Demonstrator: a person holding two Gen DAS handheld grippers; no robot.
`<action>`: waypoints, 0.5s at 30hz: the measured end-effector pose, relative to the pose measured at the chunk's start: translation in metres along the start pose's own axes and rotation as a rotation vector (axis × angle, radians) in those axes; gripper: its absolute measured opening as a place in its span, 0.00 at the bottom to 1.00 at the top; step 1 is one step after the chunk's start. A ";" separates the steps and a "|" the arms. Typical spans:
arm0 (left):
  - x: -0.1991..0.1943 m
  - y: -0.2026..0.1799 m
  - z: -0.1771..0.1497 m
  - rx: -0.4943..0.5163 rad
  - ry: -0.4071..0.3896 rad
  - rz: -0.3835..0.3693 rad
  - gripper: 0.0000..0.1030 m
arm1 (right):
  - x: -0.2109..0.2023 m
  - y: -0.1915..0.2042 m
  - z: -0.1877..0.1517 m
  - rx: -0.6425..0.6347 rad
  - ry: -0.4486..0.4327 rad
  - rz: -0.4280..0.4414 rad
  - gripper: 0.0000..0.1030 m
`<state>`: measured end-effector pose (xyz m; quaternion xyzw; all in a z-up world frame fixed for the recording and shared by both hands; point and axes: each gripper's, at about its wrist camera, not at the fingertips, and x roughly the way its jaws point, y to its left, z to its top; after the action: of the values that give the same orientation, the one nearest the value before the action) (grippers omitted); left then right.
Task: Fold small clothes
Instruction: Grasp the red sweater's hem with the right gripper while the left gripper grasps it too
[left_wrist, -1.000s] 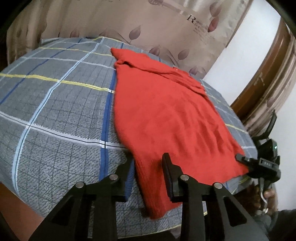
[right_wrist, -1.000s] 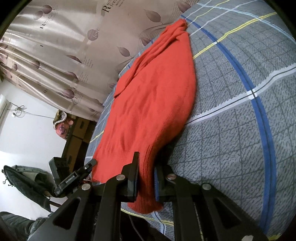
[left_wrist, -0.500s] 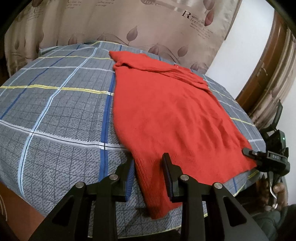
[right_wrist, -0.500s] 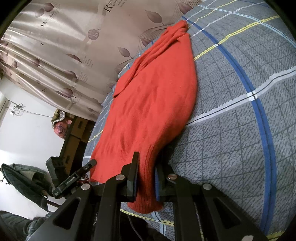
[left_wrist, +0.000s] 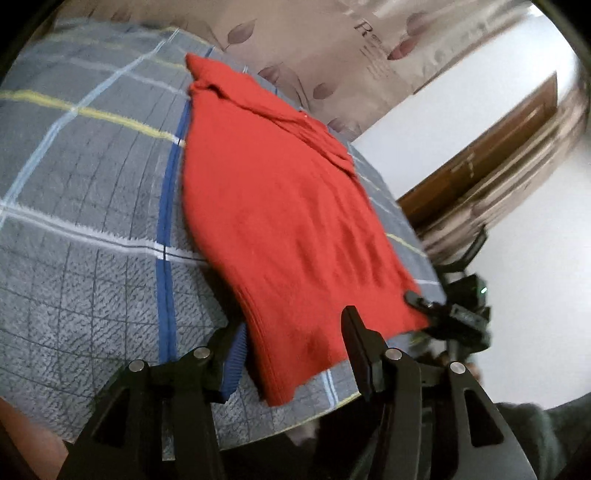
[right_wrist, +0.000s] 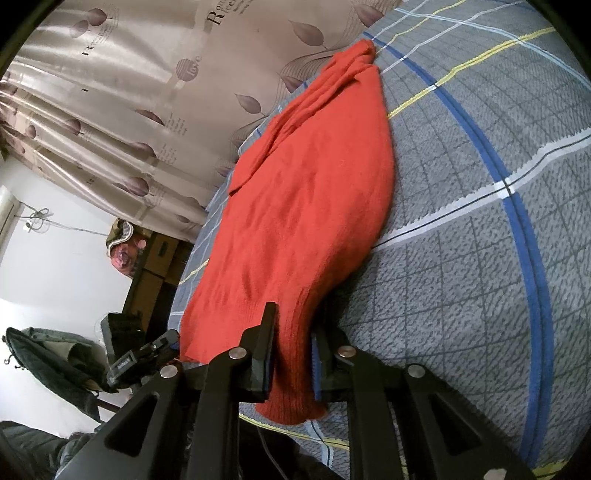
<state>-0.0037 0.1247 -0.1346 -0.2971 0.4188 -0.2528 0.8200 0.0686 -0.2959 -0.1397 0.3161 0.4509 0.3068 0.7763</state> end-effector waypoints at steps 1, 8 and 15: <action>0.000 0.002 0.002 -0.014 0.001 -0.012 0.49 | 0.000 0.002 0.000 -0.007 0.000 0.002 0.18; 0.009 0.004 0.013 -0.057 0.023 -0.060 0.49 | -0.001 0.008 -0.002 -0.035 0.005 0.010 0.28; 0.012 0.007 0.019 -0.093 0.046 -0.067 0.44 | 0.000 0.009 -0.001 -0.026 0.013 -0.005 0.24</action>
<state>0.0201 0.1265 -0.1370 -0.3428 0.4386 -0.2674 0.7865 0.0657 -0.2902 -0.1332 0.3029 0.4527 0.3130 0.7781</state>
